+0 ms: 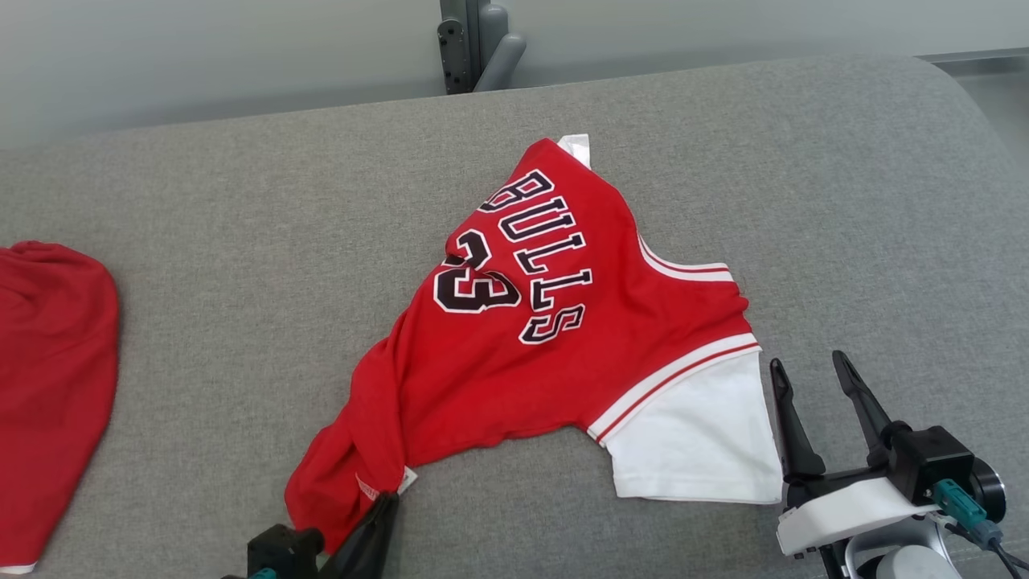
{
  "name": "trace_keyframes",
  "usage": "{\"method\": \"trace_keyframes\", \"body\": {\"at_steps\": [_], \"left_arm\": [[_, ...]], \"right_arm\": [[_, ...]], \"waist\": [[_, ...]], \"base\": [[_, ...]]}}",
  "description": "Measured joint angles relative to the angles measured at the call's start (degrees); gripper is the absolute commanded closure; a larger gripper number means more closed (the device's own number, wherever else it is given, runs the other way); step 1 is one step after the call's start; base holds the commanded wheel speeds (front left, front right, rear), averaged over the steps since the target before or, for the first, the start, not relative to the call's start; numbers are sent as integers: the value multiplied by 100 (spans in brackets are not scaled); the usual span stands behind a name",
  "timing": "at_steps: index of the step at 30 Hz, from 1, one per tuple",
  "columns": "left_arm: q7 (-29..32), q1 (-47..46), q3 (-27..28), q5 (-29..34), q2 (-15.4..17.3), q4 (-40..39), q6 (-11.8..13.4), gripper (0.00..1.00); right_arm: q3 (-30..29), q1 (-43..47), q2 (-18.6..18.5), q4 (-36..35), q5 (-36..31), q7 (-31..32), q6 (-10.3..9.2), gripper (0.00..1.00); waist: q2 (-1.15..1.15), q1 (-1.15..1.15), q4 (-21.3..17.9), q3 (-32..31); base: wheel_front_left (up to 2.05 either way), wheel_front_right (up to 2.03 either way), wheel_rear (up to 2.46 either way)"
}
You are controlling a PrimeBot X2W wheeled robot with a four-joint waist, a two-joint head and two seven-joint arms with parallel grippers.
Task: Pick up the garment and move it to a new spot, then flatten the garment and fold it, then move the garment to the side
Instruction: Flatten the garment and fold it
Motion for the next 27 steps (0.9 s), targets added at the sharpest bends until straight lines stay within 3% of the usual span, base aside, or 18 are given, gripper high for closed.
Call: {"method": "trace_keyframes", "body": {"at_steps": [3, 5, 6, 7, 8, 9, 14, 22, 27], "left_arm": [[-189, -14, 103, -79, -1, 141, 18, 100], [-275, -35, 171, -110, 1, 191, 25, 88], [-320, -42, 205, -110, 5, 202, 32, 75], [-345, -53, 236, -123, 7, 207, 41, 51], [-377, -71, 256, -125, 9, 205, 48, 11], [-403, -91, 269, -129, 11, 202, 48, 0], [-526, -83, 383, -203, 27, 11, 52, 0], [-728, 336, 697, 18, 108, -476, 256, 0], [-754, 584, 1162, 302, -96, -765, 424, 0]], "right_arm": [[-13, 5, 0, -3, 0, 0, 0, 0], [-22, 9, 0, 1, -1, 0, 0, 0], [-22, 9, 0, 2, -1, 0, 0, 0], [-21, 9, 0, 2, -1, 0, 0, 0], [-21, 9, 0, 2, -2, 0, 0, 0], [-19, 8, 0, 2, -4, 0, 0, 0], [-31, 8, 1, -33, -70, 0, 0, 0], [-270, 18, -8, -321, -179, 0, 0, 0], [-435, 173, -19, -375, -209, 0, 0, 0]], "waist": [[0, 0, -5, -1], [0, 0, -4, -10], [0, 0, -1, -12], [0, 0, 3, -14], [0, 0, 7, -17], [0, 0, 12, -23], [0, 0, 50, -85], [0, 0, 160, -265], [0, 0, 235, -443]], "base": [[0, 0, 0], [0, 0, 0], [0, 0, 0], [0, 0, 0], [0, 0, 0], [0, 0, 0], [0, 0, 0], [0, 0, 0], [0, 0, 0]]}}
